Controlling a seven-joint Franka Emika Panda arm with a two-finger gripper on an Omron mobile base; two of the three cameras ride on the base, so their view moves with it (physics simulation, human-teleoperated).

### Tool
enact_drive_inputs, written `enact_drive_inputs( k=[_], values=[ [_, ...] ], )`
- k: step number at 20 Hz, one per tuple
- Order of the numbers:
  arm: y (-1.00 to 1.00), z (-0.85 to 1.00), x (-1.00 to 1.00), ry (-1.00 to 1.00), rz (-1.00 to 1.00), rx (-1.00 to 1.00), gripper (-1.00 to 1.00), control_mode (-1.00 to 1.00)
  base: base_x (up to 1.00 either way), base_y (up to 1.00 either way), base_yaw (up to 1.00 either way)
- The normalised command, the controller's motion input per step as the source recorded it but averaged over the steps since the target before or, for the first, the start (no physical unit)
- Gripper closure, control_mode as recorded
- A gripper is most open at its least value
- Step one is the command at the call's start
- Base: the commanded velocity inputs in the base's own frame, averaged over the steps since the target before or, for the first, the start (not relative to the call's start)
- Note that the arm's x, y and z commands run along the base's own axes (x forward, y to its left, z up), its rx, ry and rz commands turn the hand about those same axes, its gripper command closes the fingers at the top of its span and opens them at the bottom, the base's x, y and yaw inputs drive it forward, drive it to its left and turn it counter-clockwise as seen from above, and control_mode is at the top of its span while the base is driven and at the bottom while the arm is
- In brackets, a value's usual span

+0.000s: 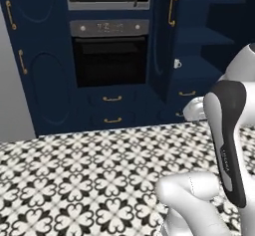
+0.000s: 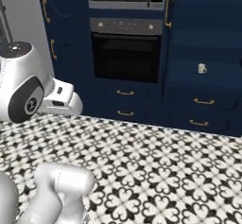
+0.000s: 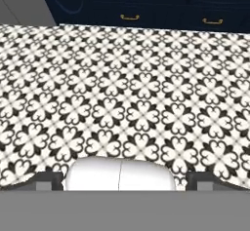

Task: Gather all objects into one cabinet and sort the glasses and bowls to opposite sides.

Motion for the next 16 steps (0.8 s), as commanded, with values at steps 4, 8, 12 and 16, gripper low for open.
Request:
enact_drive_inputs(
  k=[4,8,12,16],
  values=[
    [0.00,0.00,0.00,0.00,0.00,0.00,-1.00,1.00,0.78,-1.00,0.00],
    [0.00,0.00,0.00,0.00,0.00,0.00,-1.00,1.00,0.68,-1.00,0.00],
    [0.00,0.00,0.00,0.00,0.00,0.00,-1.00,1.00,0.66,-0.78,0.00],
    [0.00,0.00,0.00,0.00,0.00,0.00,-1.00,1.00,0.82,-0.07,-0.08]
  ],
)
